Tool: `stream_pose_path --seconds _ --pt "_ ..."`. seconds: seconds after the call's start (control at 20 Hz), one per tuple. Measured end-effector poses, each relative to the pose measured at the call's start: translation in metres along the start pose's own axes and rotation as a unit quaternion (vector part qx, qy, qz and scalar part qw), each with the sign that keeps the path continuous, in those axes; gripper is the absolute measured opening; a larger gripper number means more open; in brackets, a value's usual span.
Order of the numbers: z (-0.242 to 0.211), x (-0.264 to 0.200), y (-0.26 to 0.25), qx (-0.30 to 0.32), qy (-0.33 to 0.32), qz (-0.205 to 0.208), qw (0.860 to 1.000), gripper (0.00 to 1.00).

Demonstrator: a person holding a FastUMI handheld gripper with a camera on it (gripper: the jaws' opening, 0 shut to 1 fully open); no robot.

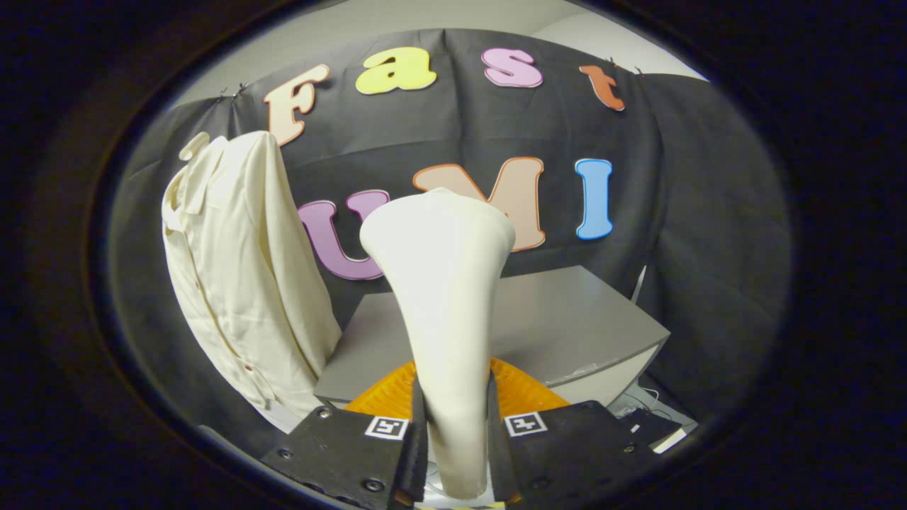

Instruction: Iron the clothes twice with a garment steamer, once on the left side and once on the right side.

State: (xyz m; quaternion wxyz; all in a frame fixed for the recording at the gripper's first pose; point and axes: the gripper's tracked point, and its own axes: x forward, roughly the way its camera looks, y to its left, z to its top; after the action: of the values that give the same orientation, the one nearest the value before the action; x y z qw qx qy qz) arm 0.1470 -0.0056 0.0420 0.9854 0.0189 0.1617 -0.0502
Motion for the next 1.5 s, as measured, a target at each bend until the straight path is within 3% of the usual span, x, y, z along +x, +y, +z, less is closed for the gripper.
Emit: stream_pose_path --seconds 0.35,0.65,1.25,1.5 --pt "0.011 -0.054 0.069 -0.013 -0.043 0.013 0.999 0.35" --pt "0.001 -0.073 0.148 -0.029 -0.065 0.042 0.997 0.35" --pt "-0.034 -0.072 0.304 -0.036 -0.073 0.16 0.984 0.35" --pt "-0.053 -0.048 0.35 -0.028 -0.077 0.157 0.984 0.35"
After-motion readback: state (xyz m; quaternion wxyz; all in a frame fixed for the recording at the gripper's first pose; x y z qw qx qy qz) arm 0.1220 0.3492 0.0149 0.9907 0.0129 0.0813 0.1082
